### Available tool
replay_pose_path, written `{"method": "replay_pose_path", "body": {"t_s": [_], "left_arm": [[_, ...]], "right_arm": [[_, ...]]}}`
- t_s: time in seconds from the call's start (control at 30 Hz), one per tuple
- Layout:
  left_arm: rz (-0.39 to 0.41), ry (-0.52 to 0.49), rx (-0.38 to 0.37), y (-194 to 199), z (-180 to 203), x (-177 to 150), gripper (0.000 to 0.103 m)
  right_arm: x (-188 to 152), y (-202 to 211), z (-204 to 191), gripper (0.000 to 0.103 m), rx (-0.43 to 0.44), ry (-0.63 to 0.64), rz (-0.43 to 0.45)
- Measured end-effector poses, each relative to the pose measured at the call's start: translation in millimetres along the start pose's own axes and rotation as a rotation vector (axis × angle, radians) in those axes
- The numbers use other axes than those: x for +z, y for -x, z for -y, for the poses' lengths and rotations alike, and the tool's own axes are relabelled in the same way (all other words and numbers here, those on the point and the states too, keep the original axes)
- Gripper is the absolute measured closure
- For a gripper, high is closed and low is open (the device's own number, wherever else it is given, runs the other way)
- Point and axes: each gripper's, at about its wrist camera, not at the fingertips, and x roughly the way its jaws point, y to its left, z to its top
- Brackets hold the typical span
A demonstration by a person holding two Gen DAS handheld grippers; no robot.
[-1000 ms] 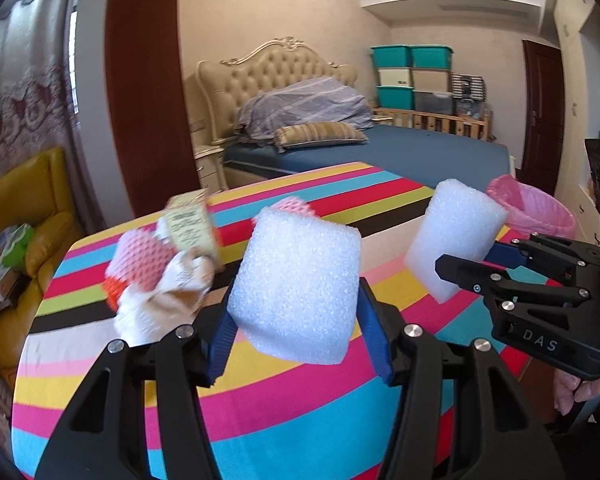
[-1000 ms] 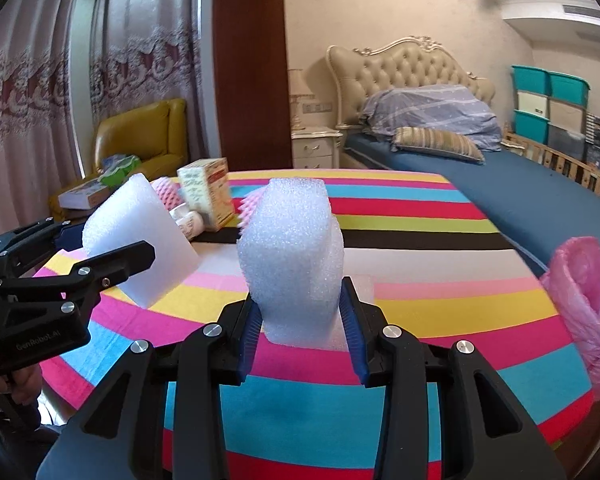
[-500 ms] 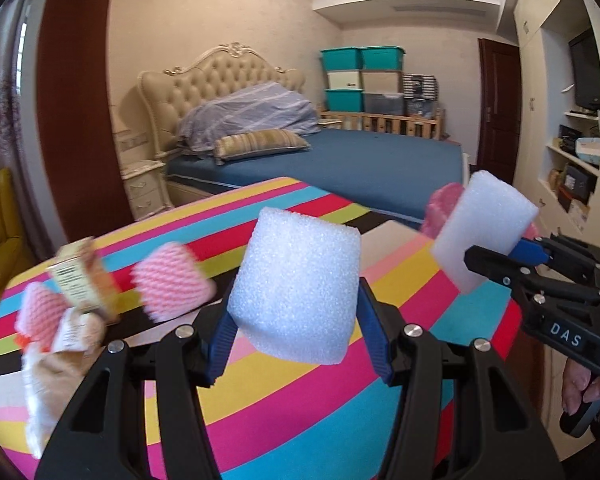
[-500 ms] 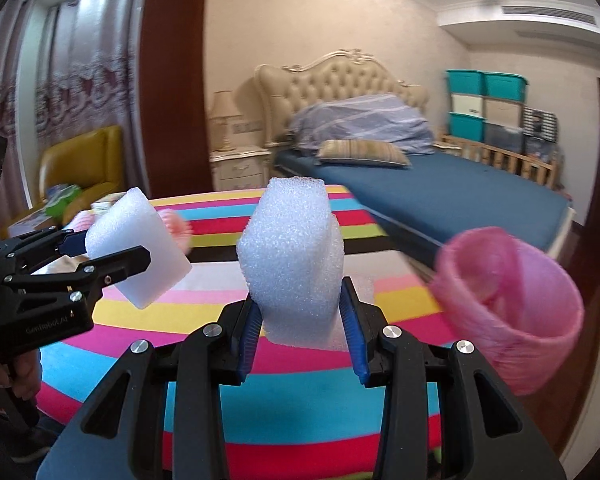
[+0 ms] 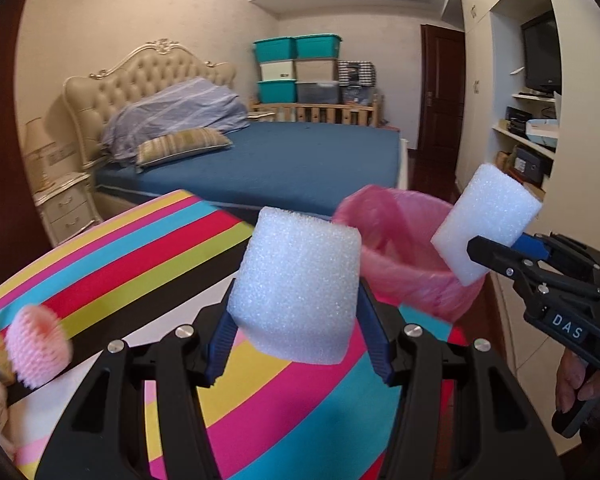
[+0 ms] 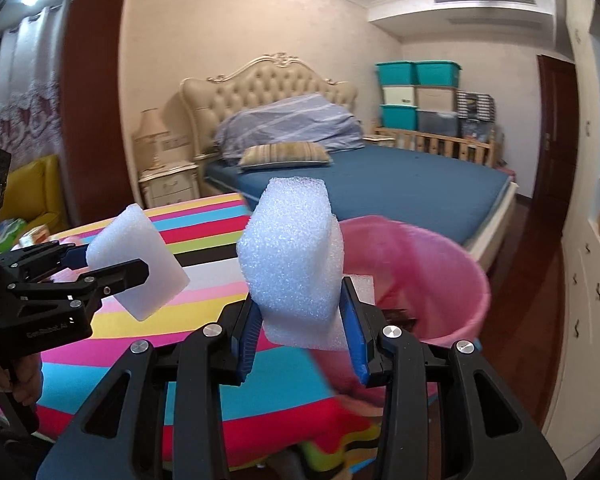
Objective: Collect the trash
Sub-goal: 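Lift both foam blocks and carry them over the pink bin, then open both tools over the pink bin to drop the foam blocks, then move both open tools back over the table items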
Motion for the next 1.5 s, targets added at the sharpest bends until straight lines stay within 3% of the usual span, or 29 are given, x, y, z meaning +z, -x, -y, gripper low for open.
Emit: {"method": "replay_pose_path", "body": {"t_s": [0.33, 0.67, 0.83, 0.97, 1.1, 1.4, 1.5], "left_arm": [[0.039, -0.051, -0.136, -74.1, 64.7, 60.1, 0.048], [0.002, -0.053, -0.166, -147.1, 108.4, 82.2, 0.047], [0.007, -0.021, -0.111, -170.1, 103.8, 83.8, 0.018], [0.005, 0.007, -0.068, -161.2, 74.7, 76.7, 0.012], [0.035, 0.007, 0.031, -125.6, 36.6, 60.9, 0.005], [0.016, -0.018, 0.152, -26.8, -26.4, 3.8, 0.005], [-0.003, -0.016, 0.193, 2.2, -46.3, -20.4, 0.005]], "right_arm": [[19.1, -37.1, 80.1, 0.066, -0.032, -0.078, -0.014], [28.6, -70.2, 126.8, 0.065, 0.002, -0.125, -0.044], [28.4, -79.2, 134.2, 0.042, -0.013, -0.117, -0.050], [25.4, -66.6, 136.1, 0.042, -0.022, -0.137, -0.033], [22.8, -43.0, 124.8, 0.040, -0.012, -0.142, -0.002], [10.1, -22.3, 57.1, 0.034, 0.000, -0.056, -0.009], [3.1, -25.9, 28.6, 0.034, 0.070, -0.067, -0.041]]}}
